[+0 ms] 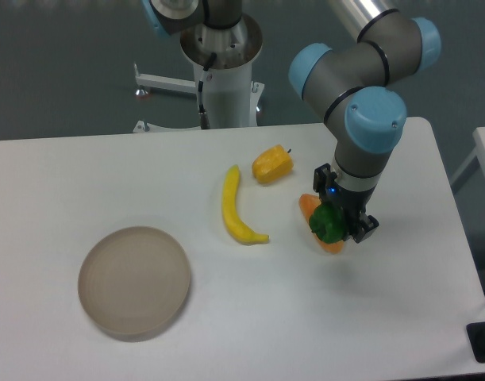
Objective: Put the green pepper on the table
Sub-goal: 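Close the gripper on the green pepper and lift it slightly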
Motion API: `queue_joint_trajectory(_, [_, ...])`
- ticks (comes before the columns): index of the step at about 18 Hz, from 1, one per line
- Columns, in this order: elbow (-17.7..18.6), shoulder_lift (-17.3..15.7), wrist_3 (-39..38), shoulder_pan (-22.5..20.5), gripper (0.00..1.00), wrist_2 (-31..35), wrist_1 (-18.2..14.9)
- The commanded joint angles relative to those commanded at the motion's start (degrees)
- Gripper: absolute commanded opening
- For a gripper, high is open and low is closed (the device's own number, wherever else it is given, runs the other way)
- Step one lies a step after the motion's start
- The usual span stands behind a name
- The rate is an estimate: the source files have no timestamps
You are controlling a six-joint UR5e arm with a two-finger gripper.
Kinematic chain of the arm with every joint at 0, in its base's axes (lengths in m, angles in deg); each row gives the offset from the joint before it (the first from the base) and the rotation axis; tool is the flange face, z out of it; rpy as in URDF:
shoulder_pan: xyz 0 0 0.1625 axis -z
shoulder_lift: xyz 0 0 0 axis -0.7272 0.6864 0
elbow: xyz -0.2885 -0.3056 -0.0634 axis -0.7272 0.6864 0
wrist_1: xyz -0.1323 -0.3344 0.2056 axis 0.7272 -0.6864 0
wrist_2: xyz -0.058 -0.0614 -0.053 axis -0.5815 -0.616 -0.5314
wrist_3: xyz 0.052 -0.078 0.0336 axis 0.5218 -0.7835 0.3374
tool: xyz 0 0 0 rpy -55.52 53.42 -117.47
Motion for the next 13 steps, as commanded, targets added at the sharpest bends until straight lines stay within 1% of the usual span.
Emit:
queue_joint_trajectory(2, [0.00, 0.17, 0.00, 0.00, 0.10, -0.26, 0.26])
queue_joint_trajectory(4, [-0.17, 0.53, -0.09, 0.17, 0.10, -0.96, 1.31])
queue_joint_trajectory(7, [-1.67, 1.58, -0.35, 0.61, 0.10, -1.05, 1.41])
queue_joint_trajectory(9, [-0.71, 1.84, -2.97, 1.66, 0.11, -0.97, 1.67])
queue_joint_trajectory(11, [-0.70, 2.72, -5.78, 2.54, 0.11, -1.05, 1.76])
queue_joint_trajectory(13, [-0.53, 3.69, -10.00, 4.56, 0.11, -1.32, 3.24])
